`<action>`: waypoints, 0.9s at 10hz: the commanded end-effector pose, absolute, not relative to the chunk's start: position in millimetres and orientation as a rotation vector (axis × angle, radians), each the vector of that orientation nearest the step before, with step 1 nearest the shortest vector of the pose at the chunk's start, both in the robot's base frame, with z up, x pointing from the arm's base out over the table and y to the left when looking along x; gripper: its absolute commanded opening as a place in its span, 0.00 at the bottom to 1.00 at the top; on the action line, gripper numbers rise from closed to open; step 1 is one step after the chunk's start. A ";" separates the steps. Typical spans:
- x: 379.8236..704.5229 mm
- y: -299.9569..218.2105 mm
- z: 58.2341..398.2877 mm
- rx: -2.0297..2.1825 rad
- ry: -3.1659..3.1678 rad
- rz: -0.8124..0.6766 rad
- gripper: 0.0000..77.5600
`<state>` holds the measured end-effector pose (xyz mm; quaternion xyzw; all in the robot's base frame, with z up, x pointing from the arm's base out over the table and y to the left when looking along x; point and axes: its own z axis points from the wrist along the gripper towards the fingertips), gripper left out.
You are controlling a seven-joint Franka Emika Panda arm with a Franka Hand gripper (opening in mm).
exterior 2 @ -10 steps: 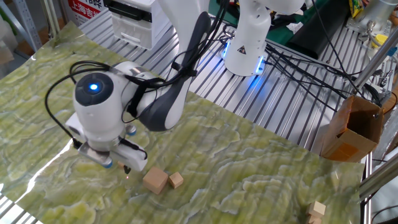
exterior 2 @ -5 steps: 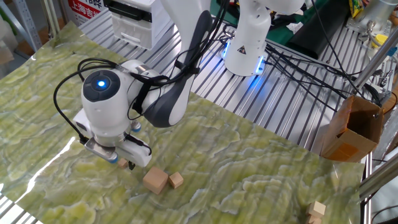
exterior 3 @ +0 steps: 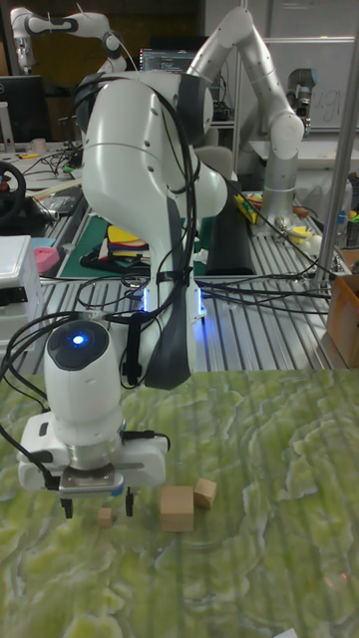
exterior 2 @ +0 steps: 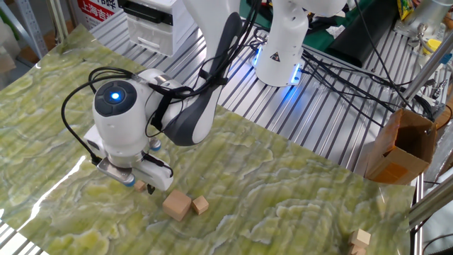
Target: Pick up the small block on the left and move it to the right
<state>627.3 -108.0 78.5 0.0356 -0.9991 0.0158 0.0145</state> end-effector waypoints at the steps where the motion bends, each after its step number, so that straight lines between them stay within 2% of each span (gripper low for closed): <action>1: 627.9 -108.6 79.7 0.124 -3.113 0.053 1.00; 9: 626.8 -108.3 79.4 0.133 -3.111 0.053 1.00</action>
